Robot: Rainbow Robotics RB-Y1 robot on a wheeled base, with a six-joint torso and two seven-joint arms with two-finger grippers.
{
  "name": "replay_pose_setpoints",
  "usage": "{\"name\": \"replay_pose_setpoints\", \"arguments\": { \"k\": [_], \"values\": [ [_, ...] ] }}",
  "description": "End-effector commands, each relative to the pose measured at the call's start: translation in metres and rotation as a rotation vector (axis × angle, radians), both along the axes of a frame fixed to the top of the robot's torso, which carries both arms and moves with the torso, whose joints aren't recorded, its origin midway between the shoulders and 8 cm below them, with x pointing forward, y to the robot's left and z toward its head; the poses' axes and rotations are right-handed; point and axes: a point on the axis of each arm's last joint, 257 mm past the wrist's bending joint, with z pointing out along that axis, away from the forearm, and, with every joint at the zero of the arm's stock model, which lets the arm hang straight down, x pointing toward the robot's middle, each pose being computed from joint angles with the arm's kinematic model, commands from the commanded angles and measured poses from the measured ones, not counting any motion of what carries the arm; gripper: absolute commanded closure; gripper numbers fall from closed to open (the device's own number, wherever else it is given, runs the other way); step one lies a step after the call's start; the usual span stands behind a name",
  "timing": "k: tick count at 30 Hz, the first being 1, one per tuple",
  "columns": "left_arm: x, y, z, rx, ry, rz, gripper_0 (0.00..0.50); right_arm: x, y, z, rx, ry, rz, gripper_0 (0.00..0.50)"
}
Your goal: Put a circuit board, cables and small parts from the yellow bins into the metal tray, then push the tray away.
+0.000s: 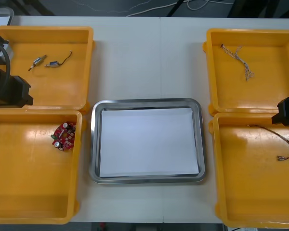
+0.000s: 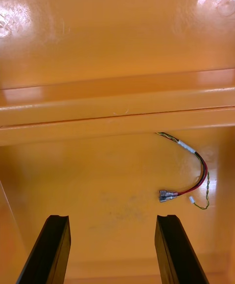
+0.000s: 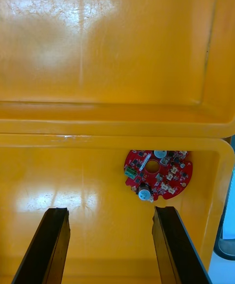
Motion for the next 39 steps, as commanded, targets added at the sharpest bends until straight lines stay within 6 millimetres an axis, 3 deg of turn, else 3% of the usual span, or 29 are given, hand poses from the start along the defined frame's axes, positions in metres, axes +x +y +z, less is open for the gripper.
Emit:
{"name": "replay_pose_setpoints", "arguments": {
  "k": [1,18,19,22,25,31,39],
  "values": [
    [0.001,0.011,0.014,0.051,-0.042,-0.029,0.0,0.003,-0.006,0.007,-0.007,-0.029,0.015,0.0],
    [0.001,0.011,0.014,0.051,-0.042,-0.029,0.0,0.003,-0.006,0.007,-0.007,-0.029,0.015,0.0],
    [-0.011,0.002,-0.016,0.023,0.028,-0.04,0.0,0.003,-0.006,0.005,-0.004,-0.027,0.013,0.0],
    [-0.011,0.0,-0.019,0.013,0.026,-0.042,0.0,0.004,-0.008,0.006,-0.009,-0.032,0.009,0.0],
    [-0.01,0.002,-0.013,0.016,0.011,-0.044,0.0,0.006,-0.015,0.013,-0.023,-0.047,-0.002,0.0],
    [-0.014,0.004,-0.006,0.005,0.006,-0.028,0.0,0.004,-0.028,0.008,-0.049,-0.046,-0.044,0.0],
    [-0.023,0.004,-0.027,-0.021,-0.031,0.022,0.0,-0.005,-0.05,-0.003,-0.037,-0.051,-0.133,0.0]
  ]
}}
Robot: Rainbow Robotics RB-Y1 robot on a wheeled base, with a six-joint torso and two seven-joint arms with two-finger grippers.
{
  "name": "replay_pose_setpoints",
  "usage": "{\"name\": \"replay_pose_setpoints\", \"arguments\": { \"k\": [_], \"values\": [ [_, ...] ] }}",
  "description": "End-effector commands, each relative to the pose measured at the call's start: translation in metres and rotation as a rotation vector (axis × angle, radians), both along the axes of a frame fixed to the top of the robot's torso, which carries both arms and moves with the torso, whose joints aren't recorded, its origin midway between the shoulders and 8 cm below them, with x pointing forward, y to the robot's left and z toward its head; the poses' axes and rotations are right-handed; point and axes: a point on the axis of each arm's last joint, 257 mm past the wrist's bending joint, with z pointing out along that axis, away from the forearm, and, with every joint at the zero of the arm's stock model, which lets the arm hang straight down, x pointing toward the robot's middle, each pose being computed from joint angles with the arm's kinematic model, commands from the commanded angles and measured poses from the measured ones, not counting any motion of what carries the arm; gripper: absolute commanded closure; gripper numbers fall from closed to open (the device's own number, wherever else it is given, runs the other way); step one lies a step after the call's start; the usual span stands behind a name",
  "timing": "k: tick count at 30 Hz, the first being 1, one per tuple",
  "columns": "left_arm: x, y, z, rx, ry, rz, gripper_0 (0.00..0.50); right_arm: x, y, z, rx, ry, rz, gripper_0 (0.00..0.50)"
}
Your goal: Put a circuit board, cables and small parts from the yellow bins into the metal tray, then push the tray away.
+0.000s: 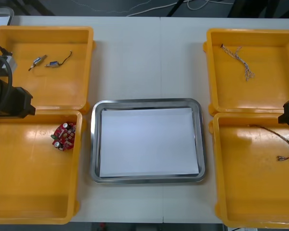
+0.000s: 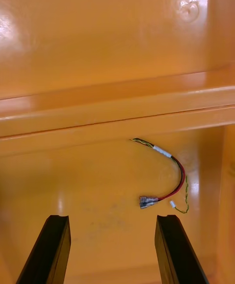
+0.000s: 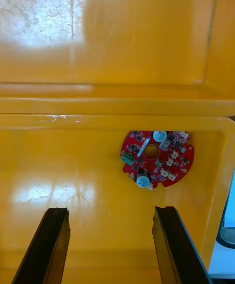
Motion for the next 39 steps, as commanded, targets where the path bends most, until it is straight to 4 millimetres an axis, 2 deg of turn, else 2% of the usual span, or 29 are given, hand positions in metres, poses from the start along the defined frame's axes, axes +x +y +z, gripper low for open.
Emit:
{"name": "replay_pose_setpoints", "arguments": {
  "k": [1,8,16,21,30,33,39],
  "values": [
    [-0.007,0.007,-0.009,-0.013,-0.06,0.04,0.0,-0.008,-0.029,0.0,0.007,-0.025,-0.083,0.0],
    [-0.01,0.005,-0.033,-0.032,-0.089,0.041,0.0,-0.015,-0.035,-0.014,0.078,-0.032,-0.217,0.0],
    [-0.02,0.006,-0.059,-0.007,-0.036,0.025,0.0,-0.02,-0.04,-0.03,0.155,-0.051,-0.363,0.0],
    [-0.018,0.001,-0.073,0.001,-0.041,0.059,0.0,-0.02,-0.049,-0.037,0.16,-0.082,-0.404,0.0],
    [-0.019,-0.021,-0.076,-0.006,-0.02,0.039,0.0,-0.028,-0.063,-0.055,0.162,-0.096,-0.449,0.0],
    [-0.02,-0.025,-0.078,0.008,-0.003,-0.002,0.026,-0.029,-0.068,-0.062,0.18,-0.099,-0.472,0.0],
    [-0.022,-0.031,-0.082,0.006,0.025,-0.03,0.026,-0.034,-0.072,-0.074,0.21,-0.084,-0.512,0.0]
  ]
}}
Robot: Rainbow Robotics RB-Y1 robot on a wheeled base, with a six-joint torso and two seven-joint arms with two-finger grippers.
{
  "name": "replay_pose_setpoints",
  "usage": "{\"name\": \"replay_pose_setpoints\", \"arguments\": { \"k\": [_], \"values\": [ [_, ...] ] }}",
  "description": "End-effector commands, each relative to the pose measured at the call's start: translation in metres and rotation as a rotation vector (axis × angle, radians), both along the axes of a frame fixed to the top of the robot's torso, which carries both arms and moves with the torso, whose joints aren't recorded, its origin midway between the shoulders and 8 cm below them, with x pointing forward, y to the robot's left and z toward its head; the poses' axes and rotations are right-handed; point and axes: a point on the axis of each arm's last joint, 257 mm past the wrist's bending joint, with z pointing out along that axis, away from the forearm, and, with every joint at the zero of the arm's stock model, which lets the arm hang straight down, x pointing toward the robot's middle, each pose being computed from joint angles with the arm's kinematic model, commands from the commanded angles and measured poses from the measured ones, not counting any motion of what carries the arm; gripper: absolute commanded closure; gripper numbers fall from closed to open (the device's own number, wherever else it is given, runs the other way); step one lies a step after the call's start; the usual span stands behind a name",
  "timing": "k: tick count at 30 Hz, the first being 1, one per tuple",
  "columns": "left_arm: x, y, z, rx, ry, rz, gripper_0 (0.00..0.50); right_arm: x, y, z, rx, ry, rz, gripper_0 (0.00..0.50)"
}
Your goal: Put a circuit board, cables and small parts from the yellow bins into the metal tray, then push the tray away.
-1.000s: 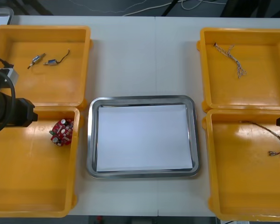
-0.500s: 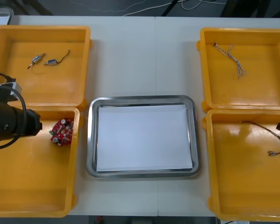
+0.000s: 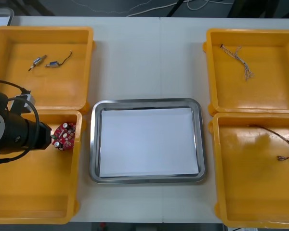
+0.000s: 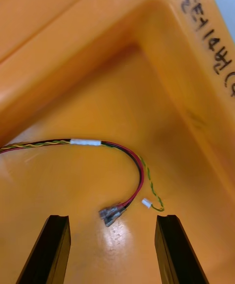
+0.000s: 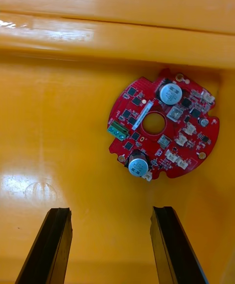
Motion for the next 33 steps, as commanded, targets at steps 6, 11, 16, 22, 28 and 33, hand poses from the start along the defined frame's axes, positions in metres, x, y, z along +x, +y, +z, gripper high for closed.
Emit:
{"name": "replay_pose_setpoints", "arguments": {
  "k": [6,11,16,22,28,33],
  "values": [
    [0.007,-0.024,-0.002,-0.005,0.02,-0.122,0.02,-0.013,-0.013,-0.016,0.063,0.016,-0.114,0.0],
    [0.007,-0.038,-0.006,-0.023,0.012,-0.139,0.009,-0.014,-0.01,-0.025,0.081,0.012,-0.15,0.0],
    [0.018,-0.043,-0.008,-0.013,-0.031,-0.141,0.01,-0.014,-0.005,-0.031,0.101,0.008,-0.175,0.0],
    [0.021,-0.038,-0.014,-0.016,-0.03,-0.145,0.009,-0.014,0.005,-0.038,0.14,0.008,-0.194,0.0],
    [0.024,-0.034,-0.021,-0.011,-0.044,-0.146,0.011,-0.014,0.01,-0.043,0.155,0.006,-0.208,0.0],
    [0.023,-0.03,-0.029,-0.015,-0.034,-0.136,0.011,-0.015,0.013,-0.049,0.161,0.007,-0.219,0.0]
  ]
}}
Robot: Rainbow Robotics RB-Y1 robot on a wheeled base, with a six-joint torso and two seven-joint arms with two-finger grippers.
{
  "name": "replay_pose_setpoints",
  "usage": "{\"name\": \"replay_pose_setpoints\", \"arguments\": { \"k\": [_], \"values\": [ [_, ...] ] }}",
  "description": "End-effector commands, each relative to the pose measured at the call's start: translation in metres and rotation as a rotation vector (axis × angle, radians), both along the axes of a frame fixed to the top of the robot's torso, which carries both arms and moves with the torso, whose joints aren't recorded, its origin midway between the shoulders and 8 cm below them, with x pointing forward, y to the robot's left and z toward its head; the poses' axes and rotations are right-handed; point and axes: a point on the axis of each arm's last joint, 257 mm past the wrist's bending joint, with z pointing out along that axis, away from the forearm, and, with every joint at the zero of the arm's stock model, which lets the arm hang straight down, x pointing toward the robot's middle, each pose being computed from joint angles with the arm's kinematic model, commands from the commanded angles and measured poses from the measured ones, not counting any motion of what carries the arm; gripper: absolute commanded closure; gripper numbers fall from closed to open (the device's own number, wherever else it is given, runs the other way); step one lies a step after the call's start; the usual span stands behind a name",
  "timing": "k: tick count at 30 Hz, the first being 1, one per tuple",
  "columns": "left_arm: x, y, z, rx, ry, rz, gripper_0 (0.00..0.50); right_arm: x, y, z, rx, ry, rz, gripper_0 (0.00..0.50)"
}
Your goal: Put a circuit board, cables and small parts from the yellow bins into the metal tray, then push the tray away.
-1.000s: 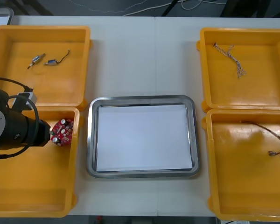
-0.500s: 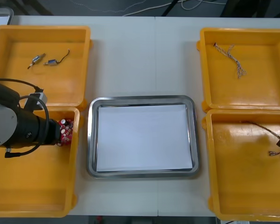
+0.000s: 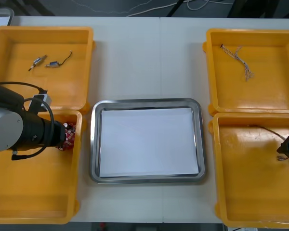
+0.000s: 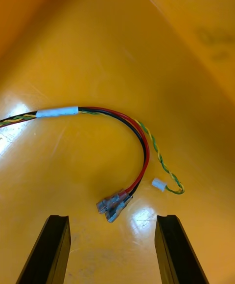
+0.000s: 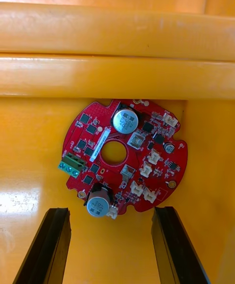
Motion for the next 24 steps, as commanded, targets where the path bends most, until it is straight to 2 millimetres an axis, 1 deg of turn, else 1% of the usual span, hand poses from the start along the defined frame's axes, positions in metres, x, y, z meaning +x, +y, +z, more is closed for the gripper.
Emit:
{"name": "replay_pose_setpoints", "arguments": {
  "k": [1,10,15,19,24],
  "values": [
    [-0.003,0.0,-0.012,0.031,-0.002,-0.071,0.012,-0.004,-0.006,-0.004,0.031,-0.014,-0.092,0.0],
    [-0.01,0.009,-0.022,0.055,0.001,-0.083,0.014,-0.003,-0.007,-0.006,0.021,-0.024,-0.103,0.0],
    [-0.012,0.014,-0.027,0.068,0.003,-0.078,0.011,-0.004,-0.008,-0.01,0.018,-0.022,-0.117,0.0],
    [-0.01,0.018,-0.028,0.077,-0.001,-0.069,0.014,-0.003,-0.009,-0.018,0.036,-0.024,-0.129,0.0],
    [-0.006,0.018,-0.031,0.081,-0.014,-0.065,0.014,0.0,-0.01,-0.024,0.052,-0.032,-0.135,0.0]
  ]
}}
